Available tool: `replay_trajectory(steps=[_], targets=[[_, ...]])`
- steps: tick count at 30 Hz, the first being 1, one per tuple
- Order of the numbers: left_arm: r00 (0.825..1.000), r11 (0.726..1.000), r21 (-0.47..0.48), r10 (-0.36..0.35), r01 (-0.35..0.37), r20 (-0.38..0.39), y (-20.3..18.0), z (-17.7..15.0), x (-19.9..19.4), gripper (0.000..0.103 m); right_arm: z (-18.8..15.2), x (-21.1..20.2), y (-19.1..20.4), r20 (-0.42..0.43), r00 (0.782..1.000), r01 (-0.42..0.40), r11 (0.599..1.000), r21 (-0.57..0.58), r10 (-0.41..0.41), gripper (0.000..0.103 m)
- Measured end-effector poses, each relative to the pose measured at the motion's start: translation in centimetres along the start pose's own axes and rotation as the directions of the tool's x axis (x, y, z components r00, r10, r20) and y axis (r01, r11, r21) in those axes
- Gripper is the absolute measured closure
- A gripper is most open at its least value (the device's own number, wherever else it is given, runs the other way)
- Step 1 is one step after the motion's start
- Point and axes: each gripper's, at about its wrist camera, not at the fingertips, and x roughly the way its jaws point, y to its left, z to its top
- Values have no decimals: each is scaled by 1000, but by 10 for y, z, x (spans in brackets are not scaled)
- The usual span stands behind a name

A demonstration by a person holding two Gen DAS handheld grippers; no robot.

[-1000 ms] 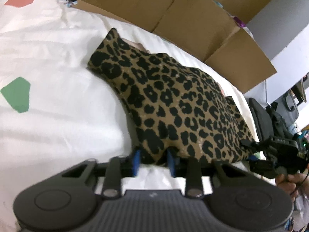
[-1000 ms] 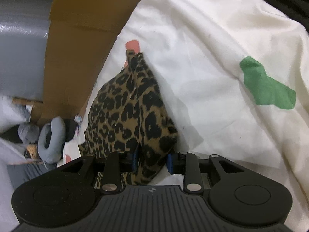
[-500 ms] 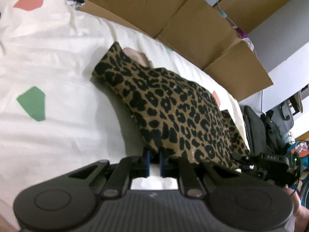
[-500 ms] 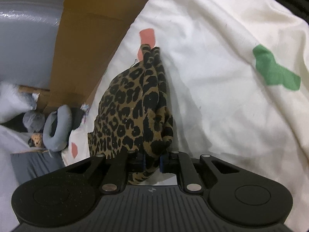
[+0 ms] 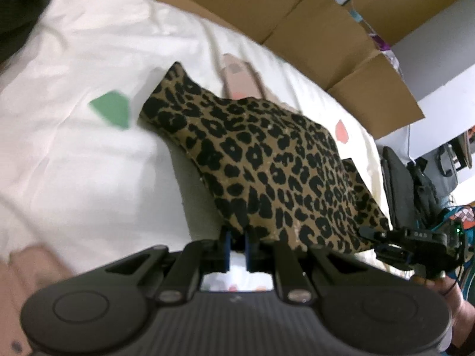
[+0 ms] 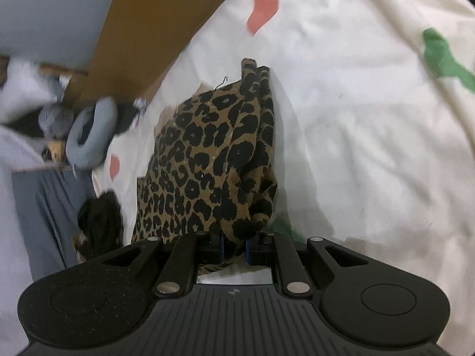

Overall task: Fold clothes
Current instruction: 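Lift the leopard skirt with the left tool and fold it over onto itself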

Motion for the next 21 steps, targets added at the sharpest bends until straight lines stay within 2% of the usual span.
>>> replay_trajectory(steps=[8,13,21], targets=[[998,999,-37,-10,8,-62,0,-13,-6,94,-9,-1,8,-49,999,10,997,-80,-13,92],[994,997,-59,-48,42,-103,-7,-20,0,94,-4,-10,7,-3,999,47,993,-104,-48,93],[975,989,-91,-129,114,-181,-19,-20,23,94,19,-23,3,79,994,79,991,-112,-71,93]])
